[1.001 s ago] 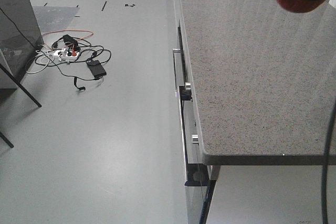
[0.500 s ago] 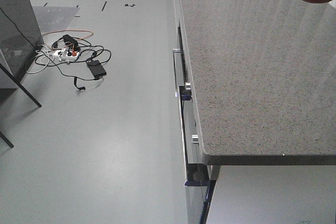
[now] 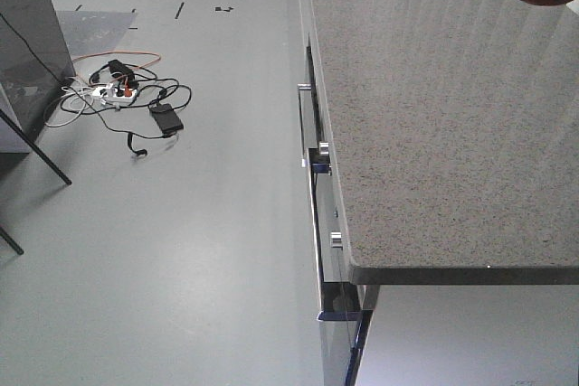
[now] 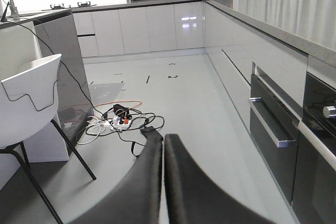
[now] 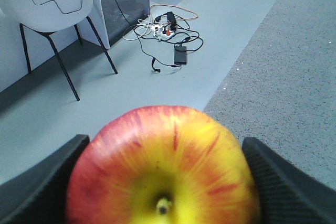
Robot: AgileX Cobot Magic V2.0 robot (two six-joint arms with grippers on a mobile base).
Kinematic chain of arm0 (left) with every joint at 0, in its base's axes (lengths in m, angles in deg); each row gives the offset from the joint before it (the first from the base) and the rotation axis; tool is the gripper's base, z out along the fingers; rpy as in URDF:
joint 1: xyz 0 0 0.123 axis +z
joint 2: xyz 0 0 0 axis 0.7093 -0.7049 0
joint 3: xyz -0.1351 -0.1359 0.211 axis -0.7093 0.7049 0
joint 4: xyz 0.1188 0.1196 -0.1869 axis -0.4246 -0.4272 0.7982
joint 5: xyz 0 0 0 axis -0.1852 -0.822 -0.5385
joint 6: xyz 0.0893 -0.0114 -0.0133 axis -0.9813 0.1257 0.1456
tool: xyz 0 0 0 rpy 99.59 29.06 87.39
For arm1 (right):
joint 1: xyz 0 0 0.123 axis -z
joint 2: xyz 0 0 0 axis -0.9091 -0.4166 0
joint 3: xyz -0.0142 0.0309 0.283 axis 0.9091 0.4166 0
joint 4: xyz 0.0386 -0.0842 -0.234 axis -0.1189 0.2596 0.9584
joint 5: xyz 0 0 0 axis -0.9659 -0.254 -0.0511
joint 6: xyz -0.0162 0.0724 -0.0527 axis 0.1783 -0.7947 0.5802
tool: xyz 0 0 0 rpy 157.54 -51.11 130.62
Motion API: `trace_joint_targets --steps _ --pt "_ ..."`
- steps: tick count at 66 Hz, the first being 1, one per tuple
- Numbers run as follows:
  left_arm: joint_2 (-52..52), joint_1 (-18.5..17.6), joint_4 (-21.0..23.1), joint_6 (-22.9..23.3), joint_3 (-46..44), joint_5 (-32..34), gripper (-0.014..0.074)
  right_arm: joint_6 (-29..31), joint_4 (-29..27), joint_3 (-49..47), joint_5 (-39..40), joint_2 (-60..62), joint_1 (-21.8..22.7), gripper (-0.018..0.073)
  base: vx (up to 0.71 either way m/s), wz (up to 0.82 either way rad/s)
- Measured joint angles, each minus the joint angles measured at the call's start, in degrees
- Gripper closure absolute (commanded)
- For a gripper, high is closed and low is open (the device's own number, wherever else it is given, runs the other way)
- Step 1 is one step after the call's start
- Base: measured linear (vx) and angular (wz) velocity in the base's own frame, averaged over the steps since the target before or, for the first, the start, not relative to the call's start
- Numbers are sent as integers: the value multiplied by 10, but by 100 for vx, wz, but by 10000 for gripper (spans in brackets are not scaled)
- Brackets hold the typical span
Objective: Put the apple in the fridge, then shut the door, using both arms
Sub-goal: 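Drive the base away from the countertop holding the apple in the right gripper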
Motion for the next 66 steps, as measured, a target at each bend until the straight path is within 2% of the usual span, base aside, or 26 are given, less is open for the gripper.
trace_joint_targets --steps 45,66 --pt "0 0 0 0 0 0 603 0 0 0 0 0 0 445 0 2" --pt "0 0 0 0 0 0 603 0 1 0 0 0 0 445 -3 31"
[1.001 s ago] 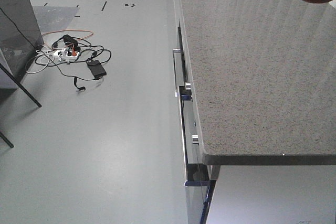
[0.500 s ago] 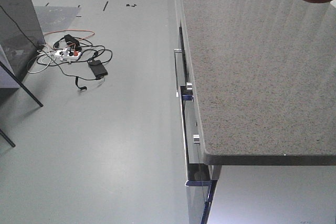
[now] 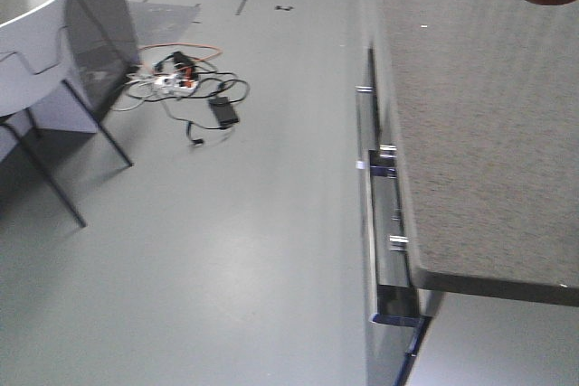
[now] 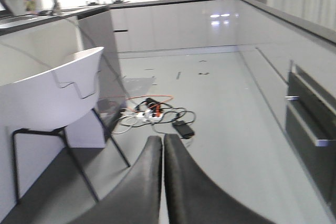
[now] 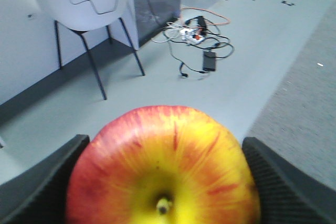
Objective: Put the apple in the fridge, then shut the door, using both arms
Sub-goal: 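Drive the base away from the countertop holding the apple in the right gripper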
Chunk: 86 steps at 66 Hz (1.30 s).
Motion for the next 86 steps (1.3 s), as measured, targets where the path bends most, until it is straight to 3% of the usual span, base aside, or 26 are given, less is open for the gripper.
trace_joint_targets --steps 86 --pt "0 0 0 0 0 0 603 0 -1 0 0 0 0 445 -2 55"
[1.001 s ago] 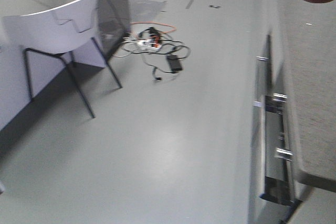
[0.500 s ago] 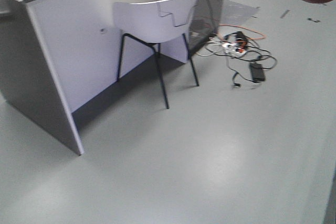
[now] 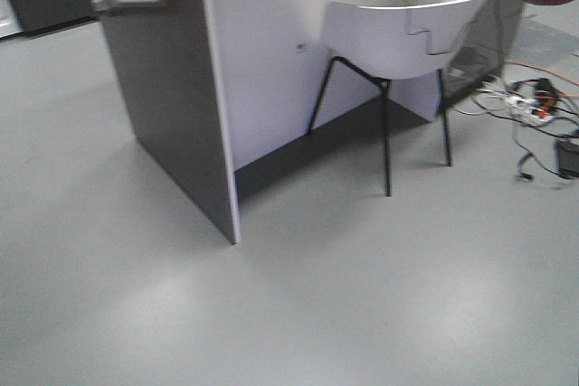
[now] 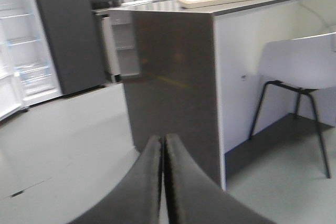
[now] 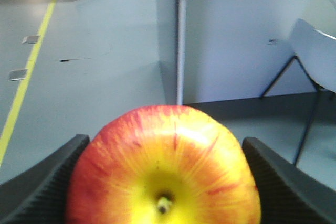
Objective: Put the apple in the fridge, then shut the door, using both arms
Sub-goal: 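Drive the base away from the countertop holding the apple in the right gripper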
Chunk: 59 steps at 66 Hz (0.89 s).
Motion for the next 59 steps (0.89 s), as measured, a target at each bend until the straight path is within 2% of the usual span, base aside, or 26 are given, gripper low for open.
trace_joint_targets --steps 32,59 --pt "0 0 0 0 0 0 603 0 0 0 0 0 0 445 -2 51" --pt "0 0 0 0 0 0 603 0 0 0 0 0 0 445 0 29"
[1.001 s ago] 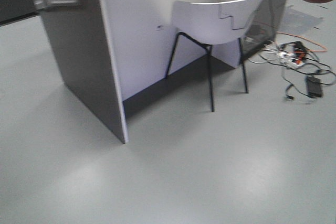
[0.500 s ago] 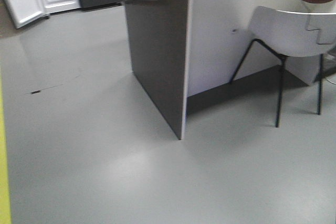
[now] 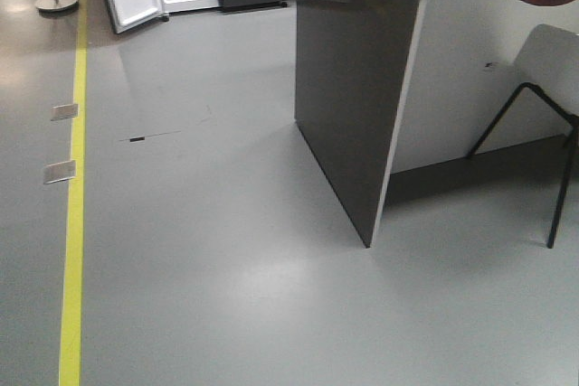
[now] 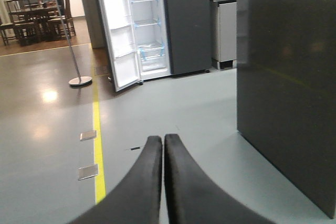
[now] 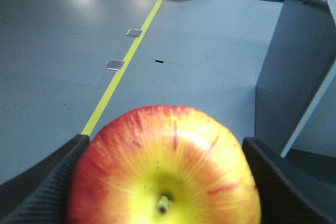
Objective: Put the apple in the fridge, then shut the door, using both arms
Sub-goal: 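Drive the base away from the countertop holding the apple in the right gripper, then drive the base toward the open refrigerator door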
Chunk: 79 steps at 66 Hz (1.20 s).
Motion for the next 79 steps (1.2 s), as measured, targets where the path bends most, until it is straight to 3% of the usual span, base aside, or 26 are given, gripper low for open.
trace_joint_targets --steps 79 --pt "0 0 0 0 0 0 603 0 -1 0 0 0 0 445 6 26"
